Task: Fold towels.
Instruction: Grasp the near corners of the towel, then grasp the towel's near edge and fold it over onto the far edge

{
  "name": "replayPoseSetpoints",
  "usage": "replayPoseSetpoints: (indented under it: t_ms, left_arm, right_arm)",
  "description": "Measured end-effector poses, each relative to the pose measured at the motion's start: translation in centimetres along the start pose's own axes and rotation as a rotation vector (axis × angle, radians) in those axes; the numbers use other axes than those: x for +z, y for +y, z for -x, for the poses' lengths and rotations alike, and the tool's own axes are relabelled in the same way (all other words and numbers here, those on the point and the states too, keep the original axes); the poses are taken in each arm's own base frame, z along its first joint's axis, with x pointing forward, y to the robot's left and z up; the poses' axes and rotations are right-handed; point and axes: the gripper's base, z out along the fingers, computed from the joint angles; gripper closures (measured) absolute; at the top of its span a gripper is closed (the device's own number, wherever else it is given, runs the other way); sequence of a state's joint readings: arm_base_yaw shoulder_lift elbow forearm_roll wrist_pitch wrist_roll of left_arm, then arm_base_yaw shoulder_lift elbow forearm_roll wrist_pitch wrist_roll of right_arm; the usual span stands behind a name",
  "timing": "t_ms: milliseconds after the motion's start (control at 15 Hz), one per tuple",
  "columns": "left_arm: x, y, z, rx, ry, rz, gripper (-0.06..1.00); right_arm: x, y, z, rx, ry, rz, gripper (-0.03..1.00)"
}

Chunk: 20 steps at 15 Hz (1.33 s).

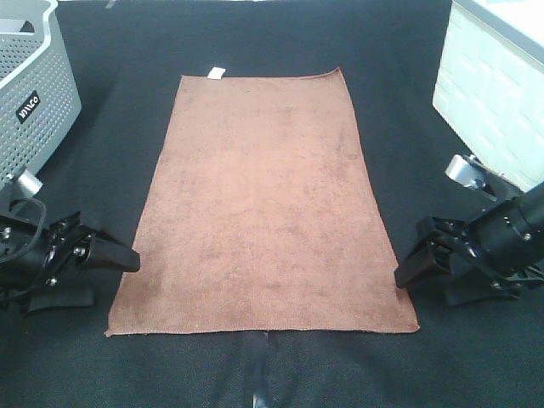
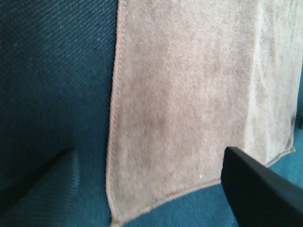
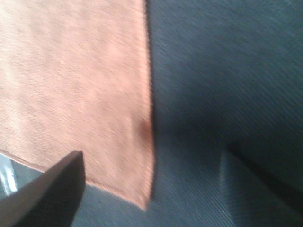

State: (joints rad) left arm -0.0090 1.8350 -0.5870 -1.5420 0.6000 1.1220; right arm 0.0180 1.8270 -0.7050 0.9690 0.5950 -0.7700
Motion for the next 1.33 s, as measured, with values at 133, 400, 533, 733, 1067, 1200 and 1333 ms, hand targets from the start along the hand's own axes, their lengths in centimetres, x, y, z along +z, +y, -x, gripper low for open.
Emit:
replayPoseSetpoints:
  t_ms: [133,400,533,733,1067,1200,1333]
  left_arm:
    - [1.9,-0.9,0.4,0.04,0.035,-0.012,0.2]
    - [4.0,-2.7,0.4,0.071,0.069,-0.025,0.29]
    - [4.4,-2.6,0.6,0.06,0.064,0.005,0.55]
    - [4.4,-2.6,0.8,0.073,0.059,0.013,0.92]
    - [3.0,-3.5,0.7,0.125,0.075,0.028,0.94]
    - [1.8,-4.1,0.6,0.152,0.09,0.042,0.94]
    - [-0.7,-5.3,-0.3,0.195,0.15,0.072,0.94]
  right_arm:
    - [1.7,2.1,0.2,-0.027,-0.009,0.021,0.26]
    - [2.2,2.6,0.5,0.003,-0.039,0.017,0.39]
    - [2.5,2.3,0.7,0.007,-0.051,-0.005,0.61]
    - [2.5,2.2,0.7,0.016,-0.053,-0.01,0.94]
    - [1.3,3.4,0.6,0.072,-0.036,0.049,0.95]
    - [0.2,4.0,0.3,0.06,-0.022,0.063,0.95]
    - [-1.5,4.8,-0.9,0.039,0.056,0.065,0.95]
